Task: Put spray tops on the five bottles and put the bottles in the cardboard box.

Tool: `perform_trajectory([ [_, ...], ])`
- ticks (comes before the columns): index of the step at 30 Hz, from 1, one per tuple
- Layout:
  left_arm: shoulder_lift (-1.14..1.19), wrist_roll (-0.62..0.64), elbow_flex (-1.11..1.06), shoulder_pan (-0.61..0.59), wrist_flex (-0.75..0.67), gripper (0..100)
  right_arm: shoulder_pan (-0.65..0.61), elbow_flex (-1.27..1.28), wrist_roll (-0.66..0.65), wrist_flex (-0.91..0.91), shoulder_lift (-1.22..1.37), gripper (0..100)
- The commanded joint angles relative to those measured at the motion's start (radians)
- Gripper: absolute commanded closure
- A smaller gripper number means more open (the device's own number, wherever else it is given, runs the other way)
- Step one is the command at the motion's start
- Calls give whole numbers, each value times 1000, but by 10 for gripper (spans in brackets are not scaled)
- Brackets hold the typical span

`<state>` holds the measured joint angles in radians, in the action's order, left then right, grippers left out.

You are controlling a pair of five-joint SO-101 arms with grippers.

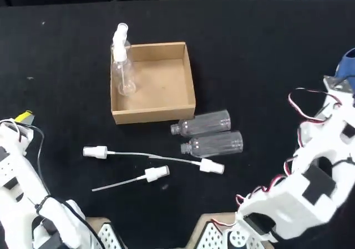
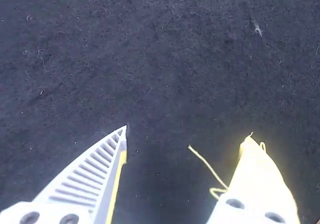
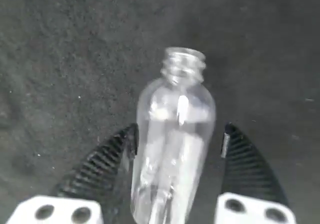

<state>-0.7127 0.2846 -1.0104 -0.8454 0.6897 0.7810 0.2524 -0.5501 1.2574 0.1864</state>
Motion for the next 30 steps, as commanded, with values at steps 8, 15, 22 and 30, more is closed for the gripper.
perform_trajectory([
  [8,-32,5,5,-12,-17,773,-32,-71,80,-57,133,797],
  [15,-32,5,5,-12,-17,773,-77,-159,72,-55,77,988],
  [22,-32,3,5,-2,-15,773,-170,-153,78,127,-180,988],
  [30,-32,-153,18,108,11,773,-331,12,146,195,-694,988],
])
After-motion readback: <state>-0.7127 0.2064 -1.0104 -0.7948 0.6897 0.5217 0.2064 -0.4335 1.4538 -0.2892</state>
